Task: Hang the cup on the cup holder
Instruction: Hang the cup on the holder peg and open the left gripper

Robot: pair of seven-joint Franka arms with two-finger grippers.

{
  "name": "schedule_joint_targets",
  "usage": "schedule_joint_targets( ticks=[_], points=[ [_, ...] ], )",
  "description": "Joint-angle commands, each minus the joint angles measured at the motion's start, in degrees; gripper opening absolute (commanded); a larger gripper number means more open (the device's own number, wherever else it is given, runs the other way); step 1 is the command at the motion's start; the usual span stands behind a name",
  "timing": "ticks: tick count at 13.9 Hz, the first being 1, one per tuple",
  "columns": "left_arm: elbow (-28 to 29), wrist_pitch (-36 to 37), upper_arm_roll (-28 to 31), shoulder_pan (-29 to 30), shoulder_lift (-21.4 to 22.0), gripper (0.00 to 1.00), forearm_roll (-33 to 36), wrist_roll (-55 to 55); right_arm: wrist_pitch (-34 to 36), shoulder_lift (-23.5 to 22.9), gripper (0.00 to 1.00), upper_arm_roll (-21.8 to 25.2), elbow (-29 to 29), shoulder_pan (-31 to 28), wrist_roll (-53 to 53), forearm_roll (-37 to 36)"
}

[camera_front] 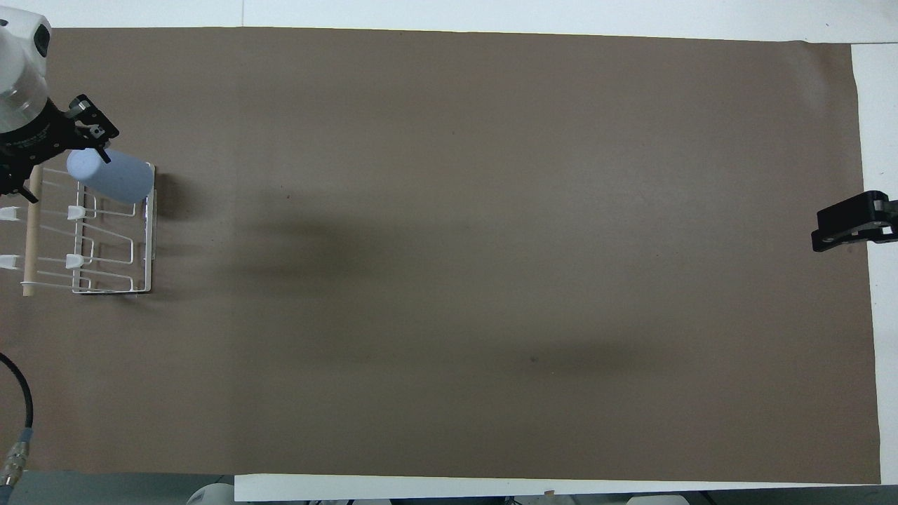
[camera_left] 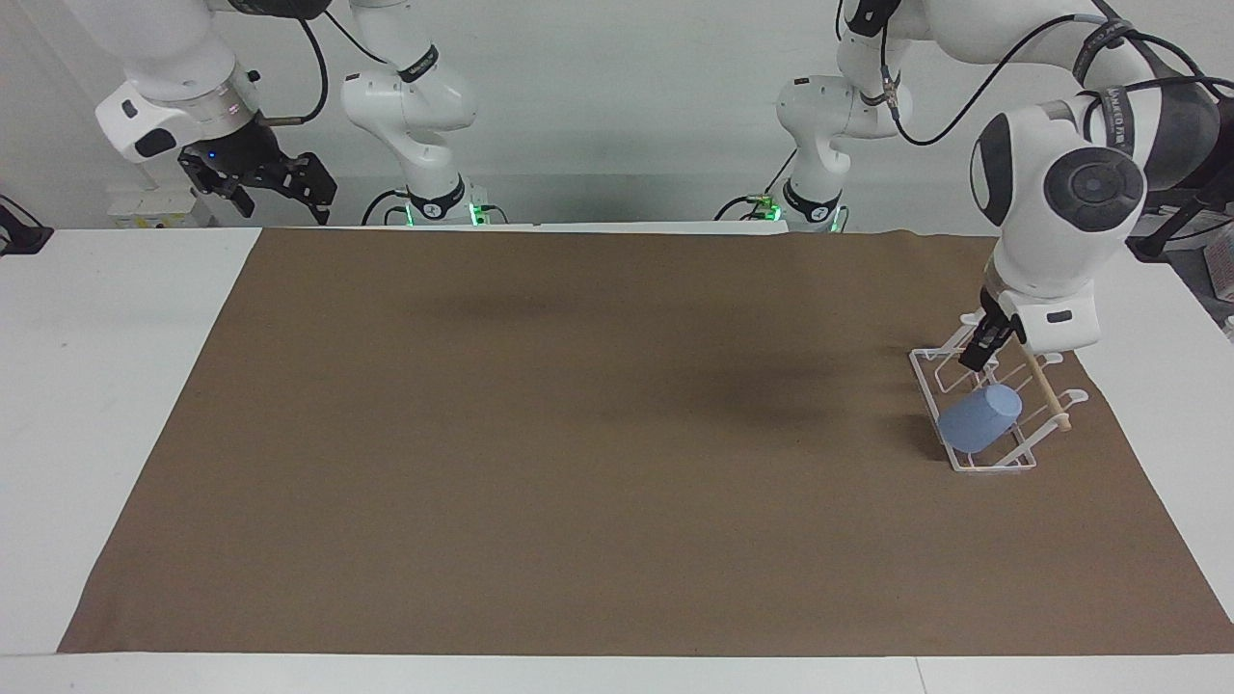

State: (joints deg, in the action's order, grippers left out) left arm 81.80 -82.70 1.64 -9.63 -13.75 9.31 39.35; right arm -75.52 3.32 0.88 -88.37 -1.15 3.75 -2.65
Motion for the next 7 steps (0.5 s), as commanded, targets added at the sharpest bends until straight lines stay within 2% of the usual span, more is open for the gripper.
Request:
schedule_joint_targets(
  ticks=[1,4,5,7],
  points=[
    [-0.33,1.4,-0.32,3.12,2.84,1.0,-7.09,-14.77,0.37,0.28,0.99,0.0,-0.04,-0.26,-1.55,-0.69],
    [-0.33,1.4,-0.41,4.95,5.13,1.0,-6.59,-32.7,0.37,0.28,0.99,0.0,-0.04,-0.26,-1.47,-0.69],
    [-0.33,1.49,-0.41,5.23,5.48,1.0,-6.76,-36.33,0.37,0.28,0.99,0.0,-0.04,-0.26,-1.47,-0.69],
    [-0.33,0.7,-0.76,4.97,7.41,1.0,-6.5,-36.63,0.37,0.28,0.99,0.0,-0.04,-0.26,-1.47,-0.69]
  ],
)
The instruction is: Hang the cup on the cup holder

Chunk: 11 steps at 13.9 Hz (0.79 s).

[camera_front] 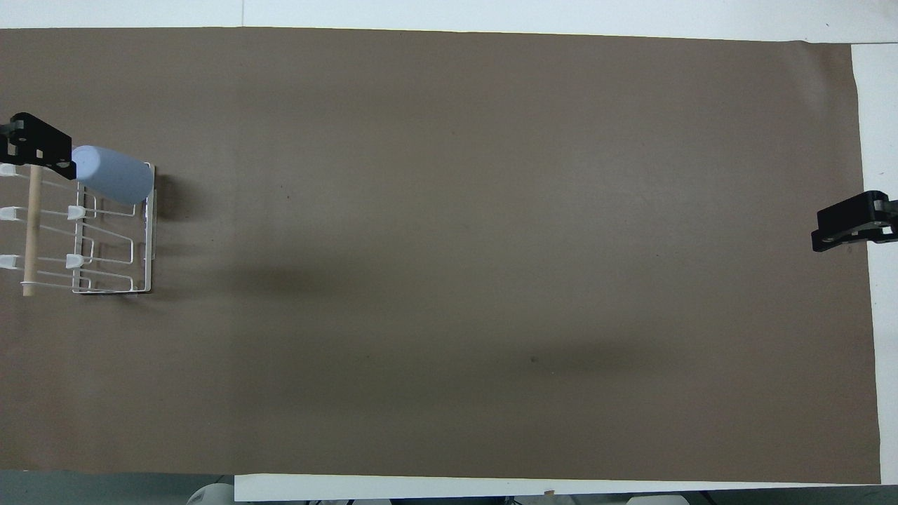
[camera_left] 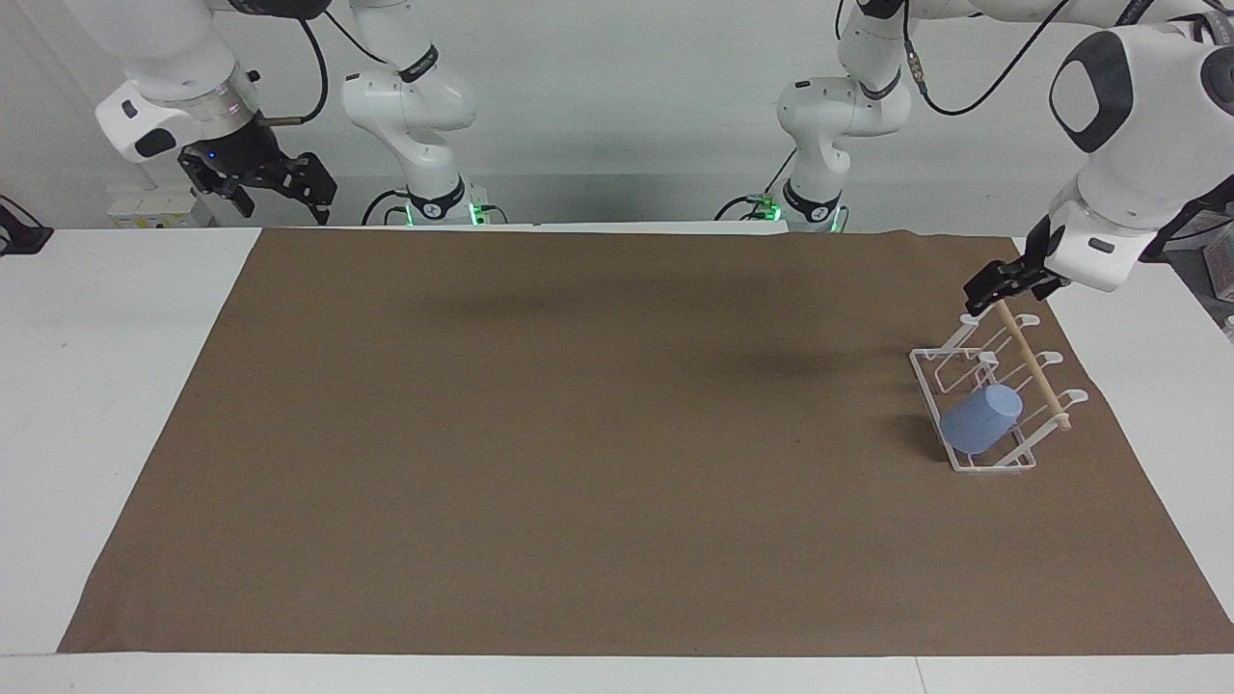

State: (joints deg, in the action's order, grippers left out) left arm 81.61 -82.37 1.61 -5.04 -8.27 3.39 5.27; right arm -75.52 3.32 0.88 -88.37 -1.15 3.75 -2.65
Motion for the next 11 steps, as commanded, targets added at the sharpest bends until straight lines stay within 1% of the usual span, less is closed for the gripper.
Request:
schedule_joint_targets(
  ticks=[1,4,5,7,9,11],
  points=[
    [-0.14,-0.59,-0.9,0.03,2.47,1.0,-1.19,-2.55,0.37,0.37,0.99,0.0,-0.04,-0.26,-1.47,-0.69],
    [0.13,-6.99,-0.91,-0.23,2.82,1.0,-2.07,-3.25,0.37,0.28,0.99,0.0,-0.04,-0.26,-1.47,-0.69],
    [0.04,-7.8,-0.91,-0.23,2.74,1.0,-2.6,-3.25,0.37,0.28,0.99,0.0,-0.04,-0.26,-1.47,-0.69],
    [0.56,-6.06,-0.82,0.38,2.91,1.0,-2.78,-5.34,0.37,0.28,0.99,0.0,-0.04,-0.26,-1.55,-0.69],
    [2.05,-3.95,-0.64,0.73,4.4,1.0,-2.6,-10.96,0.37,0.28,0.99,0.0,-0.04,-0.34,-1.47,-0.69],
    [4.95,-4.47,-0.55,0.65,5.89,1.0,-2.42,-10.81,0.37,0.28,0.99,0.0,-0.04,-0.34,-1.55,-0.69]
  ],
)
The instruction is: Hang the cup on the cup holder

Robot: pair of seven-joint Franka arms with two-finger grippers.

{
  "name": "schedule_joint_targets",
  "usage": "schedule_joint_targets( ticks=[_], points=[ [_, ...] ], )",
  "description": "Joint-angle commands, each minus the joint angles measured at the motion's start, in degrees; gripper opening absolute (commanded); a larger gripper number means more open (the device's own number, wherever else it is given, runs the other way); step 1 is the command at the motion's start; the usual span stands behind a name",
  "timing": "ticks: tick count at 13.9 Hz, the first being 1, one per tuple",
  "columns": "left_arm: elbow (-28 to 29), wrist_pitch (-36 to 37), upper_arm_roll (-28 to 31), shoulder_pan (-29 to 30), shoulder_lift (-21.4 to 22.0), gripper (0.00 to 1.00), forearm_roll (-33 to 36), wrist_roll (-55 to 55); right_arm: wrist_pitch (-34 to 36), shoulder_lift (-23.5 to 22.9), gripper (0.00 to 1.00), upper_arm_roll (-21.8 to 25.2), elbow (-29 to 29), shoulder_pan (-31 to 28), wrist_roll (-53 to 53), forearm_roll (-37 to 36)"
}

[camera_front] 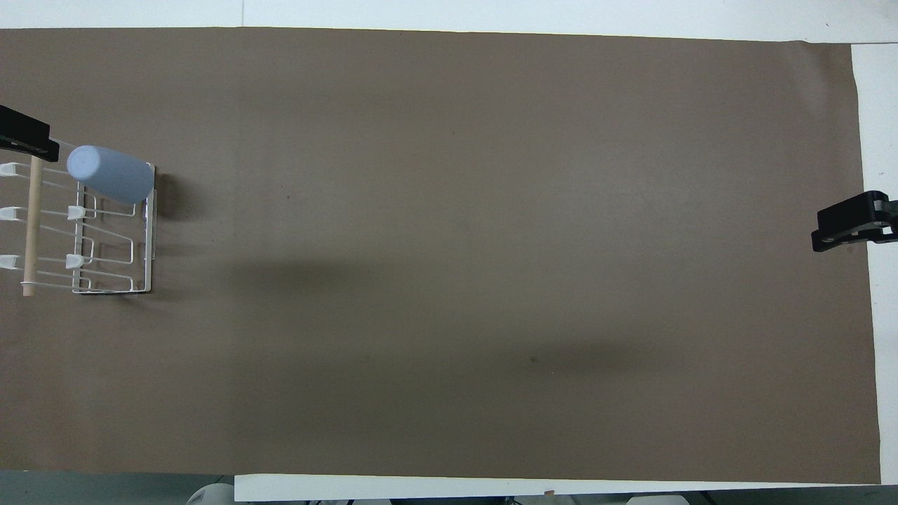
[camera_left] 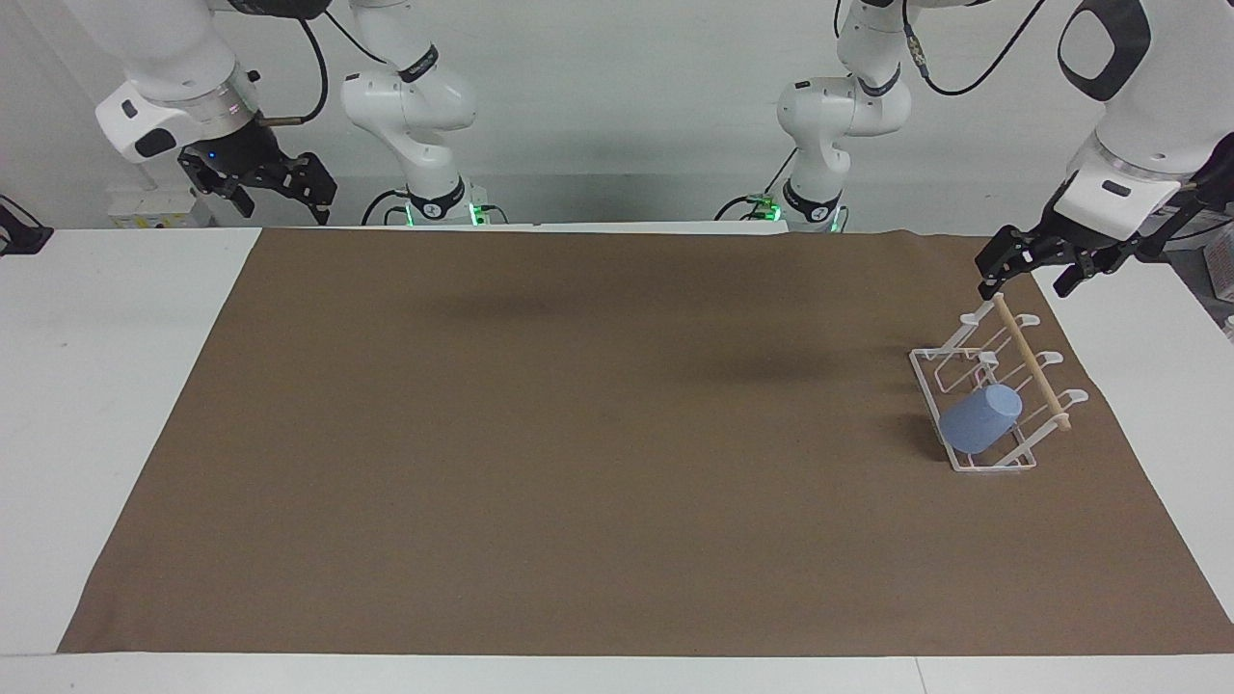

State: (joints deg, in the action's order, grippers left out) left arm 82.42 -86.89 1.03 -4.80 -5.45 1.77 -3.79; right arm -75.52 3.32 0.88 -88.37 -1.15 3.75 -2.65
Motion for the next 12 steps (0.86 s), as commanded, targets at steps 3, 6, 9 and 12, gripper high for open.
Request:
schedule_joint_targets(
  ticks=[3,6,9,12],
  points=[
    [8.98,-1.52,-0.15,-0.29,5.1,1.0,-0.89,0.52,0.37,0.28,0.99,0.0,-0.04,-0.34,-1.55,-0.69],
    [7.15,-2.24,-0.24,-0.47,4.4,1.0,-1.33,3.96,0.37,0.28,0.99,0.0,-0.04,-0.34,-1.55,-0.69],
    [7.05,-1.45,-0.32,-0.38,4.4,1.0,-1.59,3.97,0.37,0.37,0.99,0.0,-0.13,-0.34,-1.55,-0.69],
    [7.05,-0.49,-0.15,0.23,4.83,1.0,-3.26,3.97,0.37,0.37,0.99,0.0,-0.13,-0.34,-1.55,-0.69]
  ],
)
